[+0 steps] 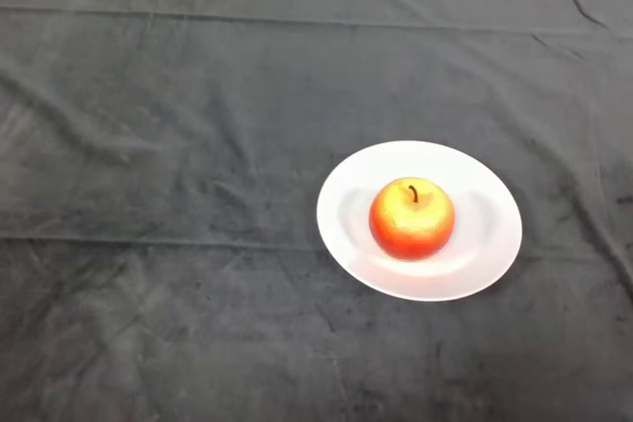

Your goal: Move the apple to the plate

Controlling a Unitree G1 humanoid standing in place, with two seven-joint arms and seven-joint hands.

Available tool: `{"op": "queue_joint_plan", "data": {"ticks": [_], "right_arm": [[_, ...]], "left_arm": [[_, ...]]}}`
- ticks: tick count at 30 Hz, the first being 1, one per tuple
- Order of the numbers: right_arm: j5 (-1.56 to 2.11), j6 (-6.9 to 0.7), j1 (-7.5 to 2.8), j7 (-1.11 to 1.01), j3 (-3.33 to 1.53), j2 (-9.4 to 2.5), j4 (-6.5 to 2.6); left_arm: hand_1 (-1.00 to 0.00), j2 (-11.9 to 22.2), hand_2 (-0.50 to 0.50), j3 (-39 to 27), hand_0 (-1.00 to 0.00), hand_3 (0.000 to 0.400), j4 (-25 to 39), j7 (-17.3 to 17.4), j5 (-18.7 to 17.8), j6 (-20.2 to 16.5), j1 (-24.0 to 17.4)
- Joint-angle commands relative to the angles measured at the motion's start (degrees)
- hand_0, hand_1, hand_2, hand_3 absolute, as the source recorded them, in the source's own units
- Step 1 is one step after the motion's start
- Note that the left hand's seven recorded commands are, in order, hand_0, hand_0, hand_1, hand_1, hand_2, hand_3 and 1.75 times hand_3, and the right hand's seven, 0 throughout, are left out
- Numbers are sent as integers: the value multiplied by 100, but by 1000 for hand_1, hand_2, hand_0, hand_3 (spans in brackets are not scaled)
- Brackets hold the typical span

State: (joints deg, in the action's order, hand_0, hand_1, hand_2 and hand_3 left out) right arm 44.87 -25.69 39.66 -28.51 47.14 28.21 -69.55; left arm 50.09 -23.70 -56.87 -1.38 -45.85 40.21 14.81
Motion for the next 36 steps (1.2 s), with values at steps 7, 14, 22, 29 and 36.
{"op": "queue_joint_plan", "data": {"ticks": [7,14,22,29,36], "right_arm": [[155,8,241,3,88,203,59],[154,8,244,-1,89,207,50],[152,10,247,-4,90,209,43],[151,11,248,-7,90,210,40],[149,12,248,-8,90,210,38]], "left_arm": [[0,409,0,-343,0,0,-336,-162,241,183,443],[0,354,0,-426,0,0,-385,-137,400,196,554],[0,303,0,-503,0,0,-376,-61,556,177,627],[0,279,0,-610,0,0,-344,39,641,143,631],[0,231,0,-682,0,0,-286,66,742,104,657]]}}
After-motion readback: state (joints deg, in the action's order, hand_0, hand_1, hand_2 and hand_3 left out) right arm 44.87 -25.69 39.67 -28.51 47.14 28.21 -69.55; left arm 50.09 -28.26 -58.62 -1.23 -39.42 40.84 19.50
